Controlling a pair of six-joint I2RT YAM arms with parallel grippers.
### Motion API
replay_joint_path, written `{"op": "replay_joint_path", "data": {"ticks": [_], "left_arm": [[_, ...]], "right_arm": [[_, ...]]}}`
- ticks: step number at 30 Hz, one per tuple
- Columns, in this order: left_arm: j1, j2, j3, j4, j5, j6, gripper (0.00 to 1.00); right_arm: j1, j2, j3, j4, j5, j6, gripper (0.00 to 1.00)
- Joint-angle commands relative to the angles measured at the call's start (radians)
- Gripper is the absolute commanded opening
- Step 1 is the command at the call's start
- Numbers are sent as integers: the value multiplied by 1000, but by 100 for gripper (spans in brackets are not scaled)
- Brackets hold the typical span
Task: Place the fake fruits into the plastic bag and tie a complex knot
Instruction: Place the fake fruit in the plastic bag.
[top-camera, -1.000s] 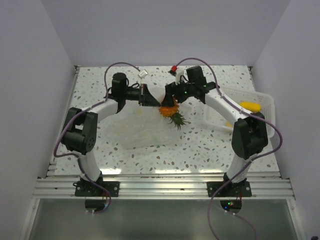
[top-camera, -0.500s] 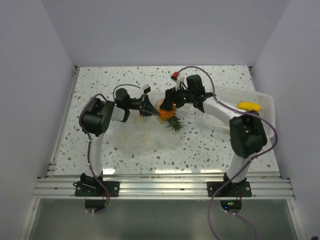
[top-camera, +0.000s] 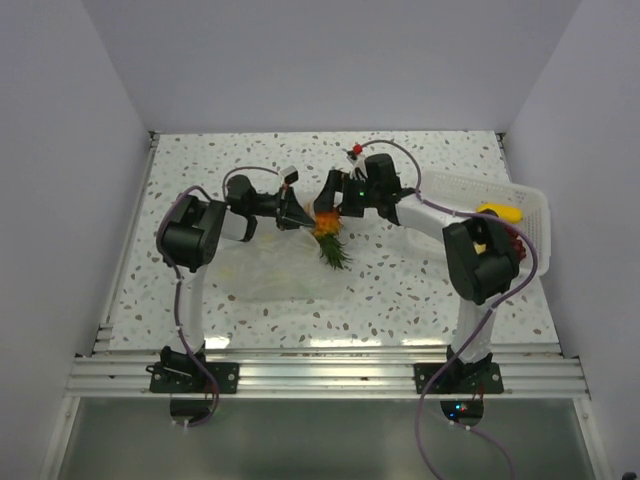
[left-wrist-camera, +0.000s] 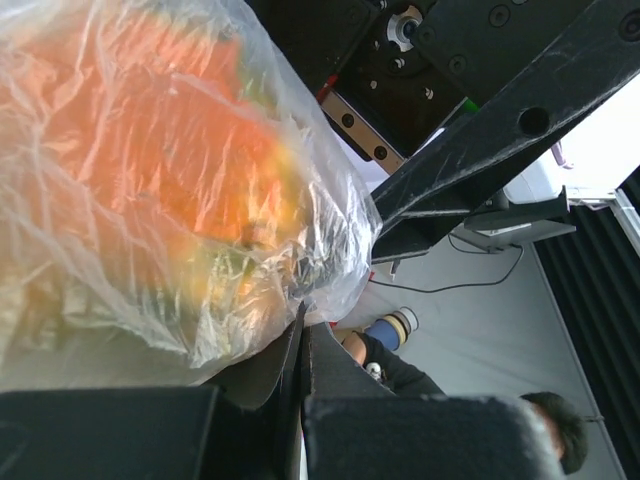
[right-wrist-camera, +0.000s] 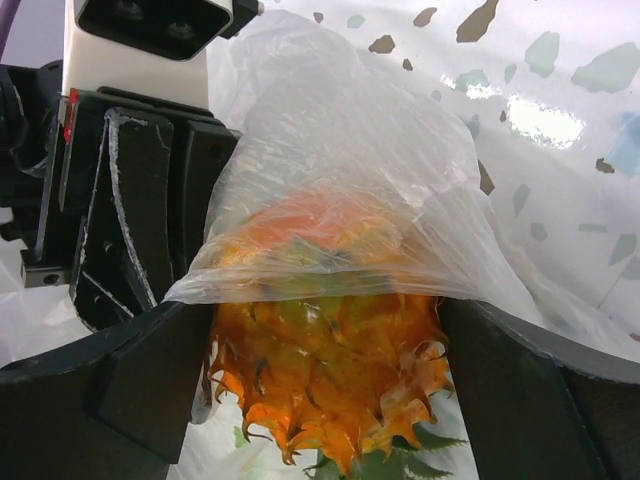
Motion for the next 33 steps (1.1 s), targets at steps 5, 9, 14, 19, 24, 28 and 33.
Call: {"op": "replay_joint_path", "data": {"ticks": [5, 9, 14, 19, 24, 28, 33], "left_arm": [[29, -55, 19, 628, 55, -28, 0], [32, -49, 23, 627, 62, -29, 0], [35, -34, 55, 627, 108, -61, 0], [40, 0, 186, 628, 215, -210, 0], [50, -8, 266, 621, 265, -360, 0], [63, -23, 237, 617, 266, -382, 0], [52, -28, 155, 627, 245, -400, 3]], "right_arm": [[-44, -148, 70, -182, -68, -78, 99], [-48, -194, 64, -286, -127, -173, 99], [-76, -277, 44, -396, -187, -340, 98], [-97, -373, -29, -550, -104, -566, 83], [-102, -403, -79, -549, -108, -572, 83], [-104, -392, -64, -553, -94, -558, 86], [-104, -383, -51, -540, -146, -534, 87]]}}
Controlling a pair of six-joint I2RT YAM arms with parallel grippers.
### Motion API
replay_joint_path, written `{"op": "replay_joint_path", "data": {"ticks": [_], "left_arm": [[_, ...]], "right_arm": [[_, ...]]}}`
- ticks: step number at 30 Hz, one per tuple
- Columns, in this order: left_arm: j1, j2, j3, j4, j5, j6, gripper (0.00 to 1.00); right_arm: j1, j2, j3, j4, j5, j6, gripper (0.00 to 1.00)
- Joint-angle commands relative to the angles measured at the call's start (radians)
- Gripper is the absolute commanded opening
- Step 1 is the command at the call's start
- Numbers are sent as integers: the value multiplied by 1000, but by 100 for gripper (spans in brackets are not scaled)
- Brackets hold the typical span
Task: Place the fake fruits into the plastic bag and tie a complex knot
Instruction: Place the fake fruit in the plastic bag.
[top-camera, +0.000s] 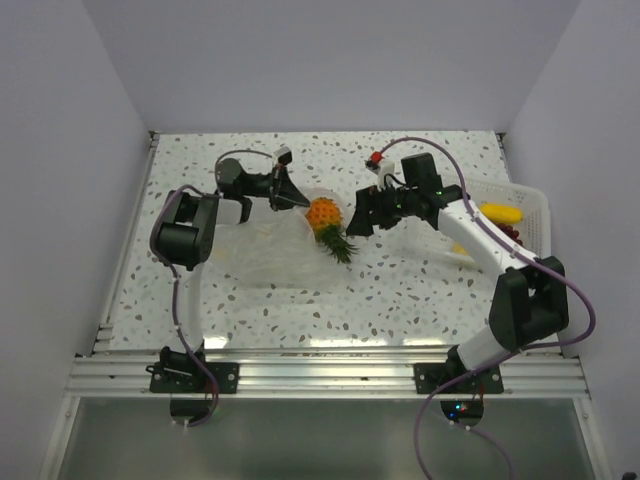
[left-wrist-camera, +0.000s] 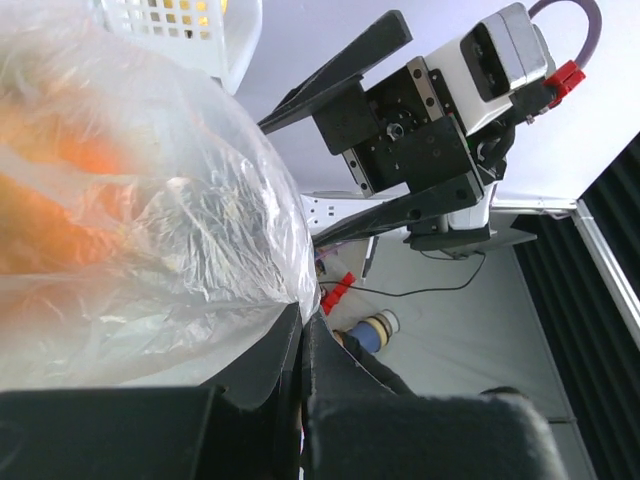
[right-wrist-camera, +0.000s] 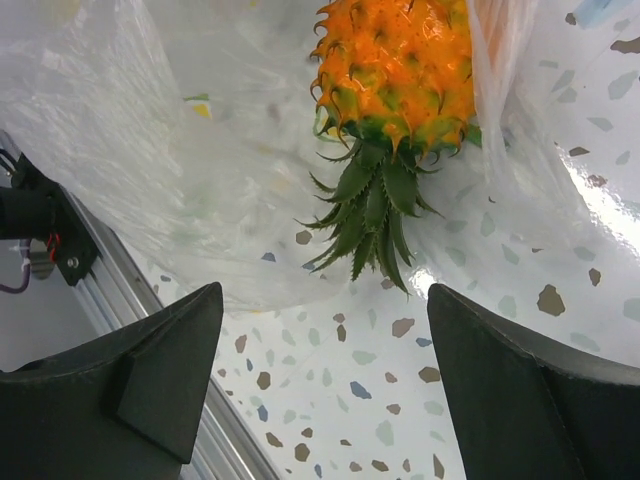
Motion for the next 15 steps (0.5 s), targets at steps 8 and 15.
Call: {"op": "replay_joint_path", "data": {"ticks": [8, 15], "left_arm": [[-14, -68, -10, 539, 204, -232, 7], [1, -203, -253, 530, 85, -232, 33]], "right_arm": [[-5, -35, 54, -59, -36, -49, 89], [-3, 31, 155, -185, -8, -135, 89]]}}
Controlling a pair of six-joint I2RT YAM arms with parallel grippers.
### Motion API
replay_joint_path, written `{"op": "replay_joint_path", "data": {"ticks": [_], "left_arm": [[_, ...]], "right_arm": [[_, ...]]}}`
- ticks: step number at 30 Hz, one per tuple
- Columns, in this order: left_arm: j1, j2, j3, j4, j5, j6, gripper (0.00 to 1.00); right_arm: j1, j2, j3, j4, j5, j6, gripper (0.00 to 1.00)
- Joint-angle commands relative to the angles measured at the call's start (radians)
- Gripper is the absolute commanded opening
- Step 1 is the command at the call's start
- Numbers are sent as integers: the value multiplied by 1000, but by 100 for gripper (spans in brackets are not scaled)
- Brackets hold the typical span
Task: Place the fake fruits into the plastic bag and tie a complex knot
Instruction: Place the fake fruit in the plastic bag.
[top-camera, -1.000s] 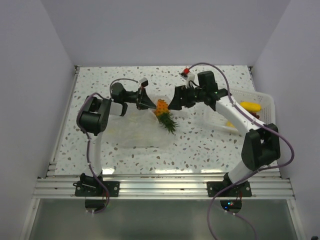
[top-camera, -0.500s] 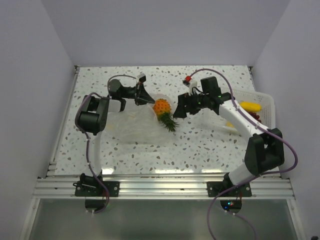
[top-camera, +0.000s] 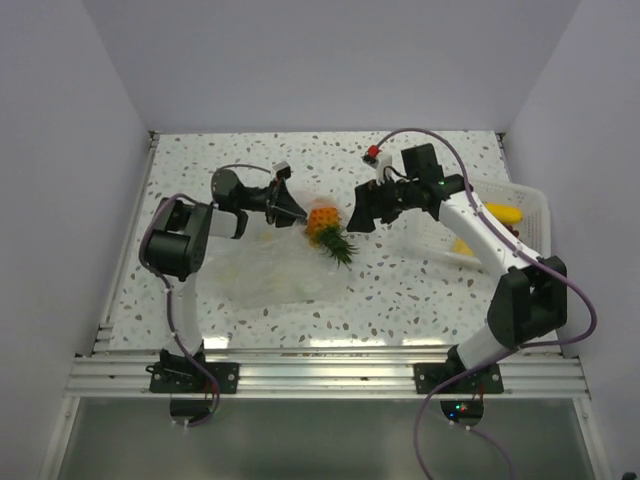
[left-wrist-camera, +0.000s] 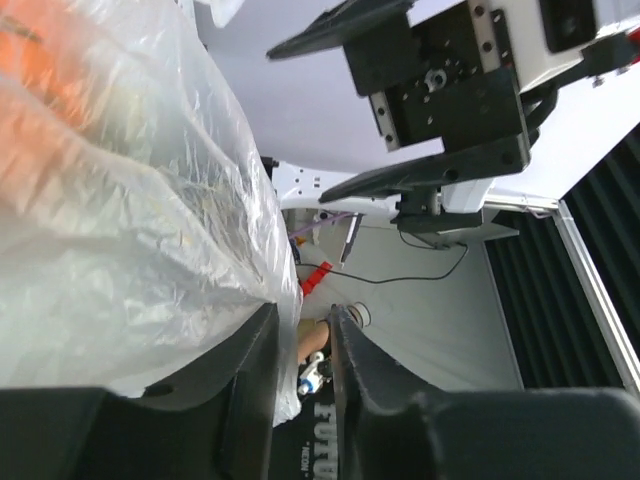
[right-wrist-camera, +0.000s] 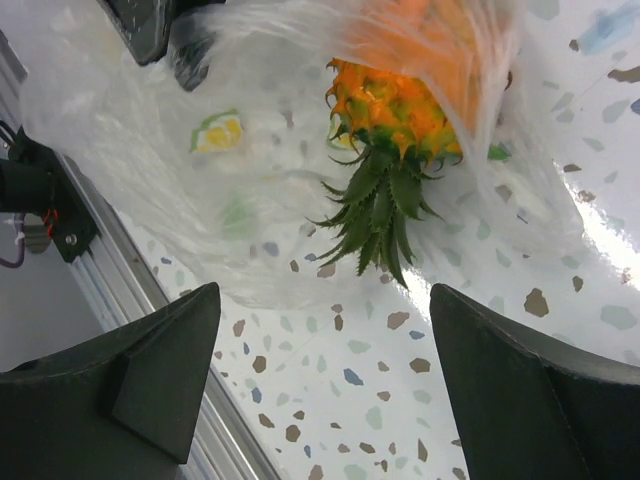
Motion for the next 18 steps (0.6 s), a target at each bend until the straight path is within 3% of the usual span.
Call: {"op": "replay_joint_path", "data": {"ticks": [1, 2, 4, 7, 8, 9, 10, 11, 12, 13, 14, 16, 18], "left_arm": [[42, -84, -5, 570, 12, -246, 35], [52, -83, 24, 511, -10, -251, 35], [61, -77, 99, 451, -40, -223, 19], [59, -113, 68, 243, -86, -28, 11], [62, -138, 55, -181, -99, 119, 9], [67, -161, 63, -490, -123, 550, 5], [84, -172, 183, -865, -240, 828, 2], [84, -149, 270, -1444, -299, 1229, 1], [82, -122, 341, -1584, -336, 1316, 0], [87, -101, 374, -1641, -372, 1325, 0], [91, -107, 350, -1563, -377, 1258, 0], [102, -141, 318, -1570, -474, 1268, 0], [79, -169, 349, -1640, -589, 1384, 0]], "right_arm": [[-3, 29, 76, -78, 19, -56, 89], [-4, 32, 78, -81, 24, -55, 89], [-3, 35, 81, -83, 27, -52, 89], [-3, 52, 101, -95, 28, -47, 89], [-4, 58, 107, -101, 30, -49, 90], [-1, 64, 124, -116, 36, -55, 90], [-3, 64, 129, -121, 37, -64, 90], [-3, 66, 133, -121, 39, -66, 90], [-1, 61, 136, -121, 33, -64, 90], [-3, 59, 133, -116, 31, -66, 90], [-1, 58, 129, -110, 33, -62, 90], [-1, 58, 123, -109, 22, -62, 90], [-3, 37, 91, -63, 40, -47, 89]]}}
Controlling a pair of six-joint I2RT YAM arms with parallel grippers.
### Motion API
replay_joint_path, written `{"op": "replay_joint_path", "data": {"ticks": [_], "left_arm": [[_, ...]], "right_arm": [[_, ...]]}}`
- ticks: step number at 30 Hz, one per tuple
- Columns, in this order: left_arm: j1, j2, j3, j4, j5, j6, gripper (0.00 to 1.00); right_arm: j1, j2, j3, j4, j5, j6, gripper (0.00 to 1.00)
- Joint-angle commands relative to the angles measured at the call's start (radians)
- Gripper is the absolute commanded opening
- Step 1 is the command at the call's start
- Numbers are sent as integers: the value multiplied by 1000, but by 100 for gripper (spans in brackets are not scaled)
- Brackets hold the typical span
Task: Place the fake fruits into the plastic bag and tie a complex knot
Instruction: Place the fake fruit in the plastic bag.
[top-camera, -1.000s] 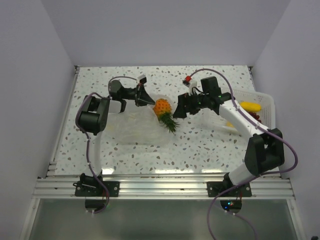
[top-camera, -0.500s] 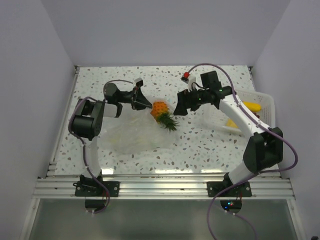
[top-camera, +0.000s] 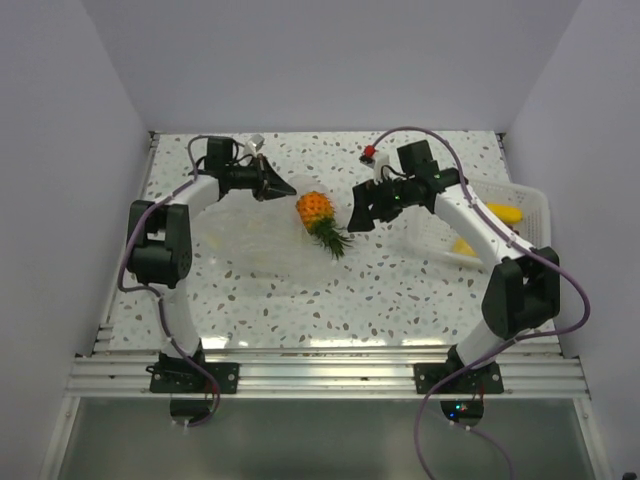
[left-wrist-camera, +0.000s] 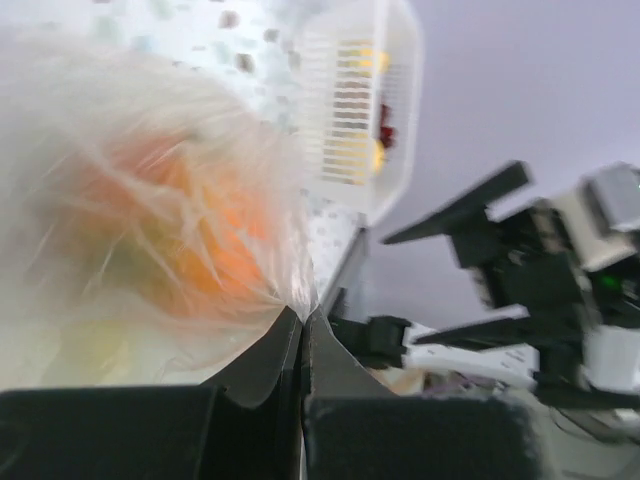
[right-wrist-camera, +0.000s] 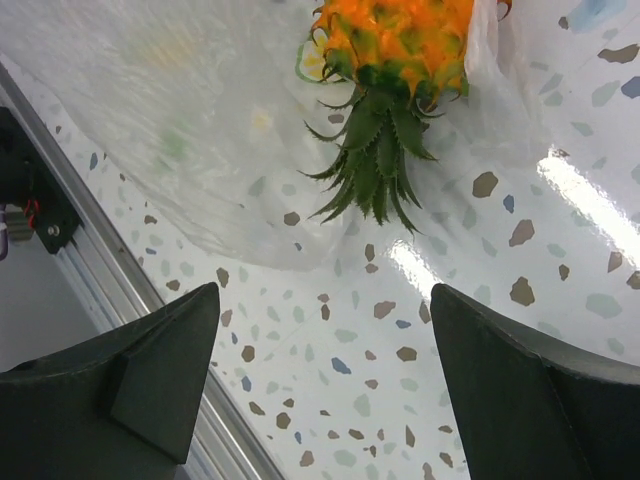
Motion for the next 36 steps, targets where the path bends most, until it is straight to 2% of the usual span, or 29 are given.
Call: {"op": "replay_joint_path", "data": {"ticks": [1, 4, 5, 7, 10, 13, 15, 17, 22, 26, 30, 33, 35, 36], "left_arm": [[-15, -57, 41, -383, -242, 354, 0], [-44, -103, 49, -457, -368, 558, 0], [-46, -114, 40, -457, -388, 592, 0], [-48, -136, -1, -465, -425, 629, 0], [-49, -140, -50, -460, -367, 712, 0], [-45, -163, -107, -404, -234, 771, 0], [-52, -206, -150, -367, -223, 775, 0], [-57, -225, -176, -310, -200, 759, 0], [-87, -222, -147, -325, -166, 761, 0], [-94, -215, -135, -302, -129, 742, 0], [-101, -217, -112, -308, -128, 762, 0], [-112, -220, -109, -308, -172, 772, 0], [-121, -222, -104, -316, -188, 784, 0], [-126, -225, -100, -331, -212, 793, 0]], "right_arm": [[-3, -42, -9, 58, 29, 3, 89], [-1, -45, -58, 139, 88, 52, 83], [-1, -36, -64, 147, 79, 63, 78], [2, -22, -92, 185, 63, 149, 75], [17, -34, -193, 334, 53, 236, 75], [67, -17, -254, 440, 105, 252, 75], [100, 10, -248, 448, 140, 246, 75], [114, 35, -250, 470, 148, 246, 81], [143, 108, -210, 558, 179, 253, 85], [186, 156, -190, 628, 302, 171, 92], [193, 204, -153, 593, 368, 100, 98], [209, 227, -161, 619, 374, 94, 98], [218, 250, -164, 645, 363, 100, 95], [218, 260, -165, 655, 353, 112, 88]]}}
